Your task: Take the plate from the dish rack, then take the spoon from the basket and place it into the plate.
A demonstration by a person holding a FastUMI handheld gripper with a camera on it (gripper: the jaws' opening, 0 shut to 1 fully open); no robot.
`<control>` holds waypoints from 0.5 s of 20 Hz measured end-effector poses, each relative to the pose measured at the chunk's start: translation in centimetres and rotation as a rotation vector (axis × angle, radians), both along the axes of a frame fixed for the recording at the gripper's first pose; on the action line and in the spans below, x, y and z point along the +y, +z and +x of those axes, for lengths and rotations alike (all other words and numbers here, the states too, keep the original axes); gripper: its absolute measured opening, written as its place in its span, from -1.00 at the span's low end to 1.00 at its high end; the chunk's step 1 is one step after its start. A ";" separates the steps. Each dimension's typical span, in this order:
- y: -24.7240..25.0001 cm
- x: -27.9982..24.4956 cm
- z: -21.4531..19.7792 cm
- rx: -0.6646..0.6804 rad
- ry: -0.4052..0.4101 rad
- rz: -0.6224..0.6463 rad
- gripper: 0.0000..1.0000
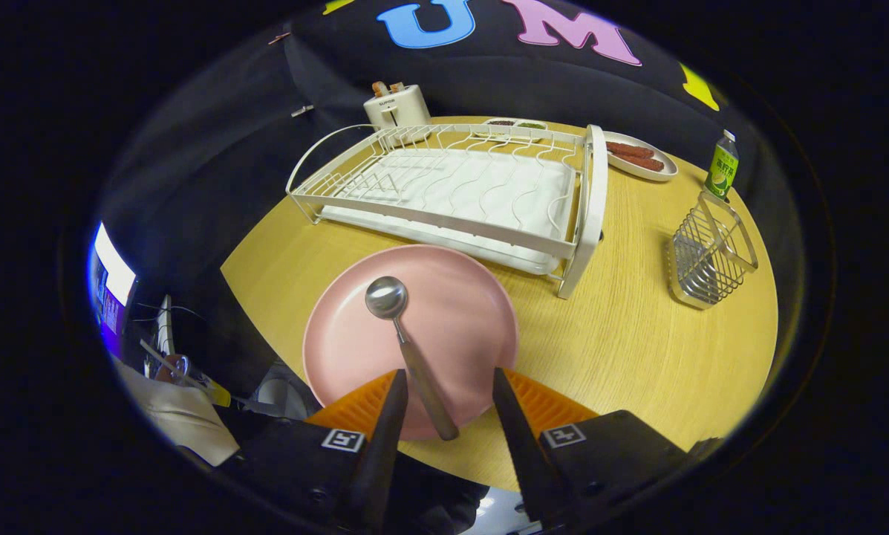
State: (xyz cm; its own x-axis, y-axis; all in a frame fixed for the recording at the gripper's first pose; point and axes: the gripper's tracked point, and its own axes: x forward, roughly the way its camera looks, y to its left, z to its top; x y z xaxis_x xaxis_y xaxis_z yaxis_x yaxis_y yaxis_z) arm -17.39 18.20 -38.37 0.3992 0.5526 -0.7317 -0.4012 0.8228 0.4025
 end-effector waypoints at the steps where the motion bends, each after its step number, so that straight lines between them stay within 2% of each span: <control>1: 0.3 -0.2 0.3 0.000 -0.009 -0.003 0.74; 2: 0.6 -0.4 0.5 -0.008 -0.018 -0.007 0.87; 5: 2.7 -1.0 1.8 -0.056 -0.053 -0.018 0.98; 10: 8.8 -2.7 5.8 -0.170 -0.143 -0.031 0.98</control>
State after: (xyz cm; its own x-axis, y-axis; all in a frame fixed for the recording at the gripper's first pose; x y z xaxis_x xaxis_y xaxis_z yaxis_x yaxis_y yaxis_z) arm -11.59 15.47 -29.55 0.5911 0.4596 -0.6628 -0.3394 0.8872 0.3125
